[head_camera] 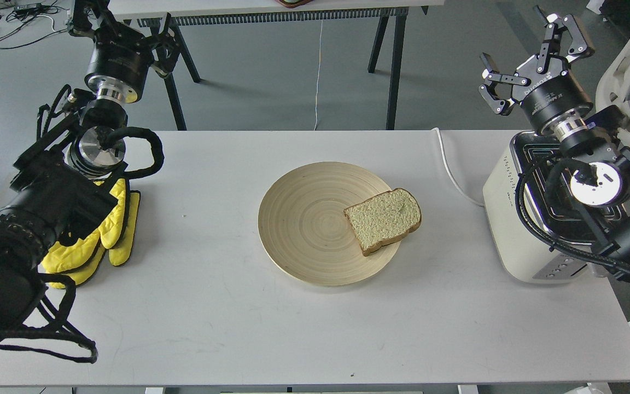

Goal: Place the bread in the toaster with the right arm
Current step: 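Lift the right gripper up and away from the toaster, then move the right gripper toward the bread slice in the bowl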

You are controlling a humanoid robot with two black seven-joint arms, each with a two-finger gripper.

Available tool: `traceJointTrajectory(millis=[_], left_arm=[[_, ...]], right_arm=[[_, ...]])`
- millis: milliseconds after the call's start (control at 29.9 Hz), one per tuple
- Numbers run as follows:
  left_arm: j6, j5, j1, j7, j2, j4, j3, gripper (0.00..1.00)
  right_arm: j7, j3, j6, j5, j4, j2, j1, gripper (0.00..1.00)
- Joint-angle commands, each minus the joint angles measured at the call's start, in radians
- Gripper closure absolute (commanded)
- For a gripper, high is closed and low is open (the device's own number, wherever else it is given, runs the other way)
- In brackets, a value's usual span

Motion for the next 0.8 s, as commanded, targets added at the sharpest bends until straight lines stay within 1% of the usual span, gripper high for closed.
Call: traceJointTrajectory(millis=[0,134,268,368,469,603,670,737,770], left_arm=[[0.000,0.000,0.000,0.001,0.000,0.000,0.000,0.00],[0.000,0.000,0.000,0.001,0.000,0.000,0.000,0.00],[0.000,0.001,0.000,0.007,0.000,0.000,0.000,0.00],[0.000,0.001,0.000,0.004,0.000,-0.001,0.011,0.00],[0.000,0.001,0.000,0.002,0.000,-0.001,0.018,0.00],[0.000,0.001,0.000,0.004,0.000,-0.003,0.018,0.00],[0.000,0.001,0.000,0.005,0.000,-0.003,0.024,0.00],[0.000,0.001,0.000,0.004,0.000,-0.003,0.040,0.00],[0.000,0.001,0.000,0.004,0.000,-0.003,0.043,0.00]], right_arm=[[-0.001,-0.049,-0.090,-0.162,0.132,-0.005,-0.038,0.02],[0.000,-0.204,-0.208,-0.300,0.234,-0.050,-0.041,0.02],[0.012,-0.301,-0.281,-0.537,0.238,-0.058,-0.043,0.02],[0.017,-0.346,-0.314,-0.657,0.225,-0.048,-0.044,0.02],[0.011,-0.445,-0.378,-0.751,0.158,-0.044,-0.031,0.04],[0.005,-0.551,-0.450,-0.790,0.063,0.017,-0.004,0.08],[0.003,-0.586,-0.476,-0.788,0.014,0.050,0.000,0.09],[-0.001,-0.614,-0.484,-0.788,-0.014,0.068,0.003,0.13],[-0.013,-0.628,-0.484,-0.788,-0.017,0.073,0.003,0.14]])
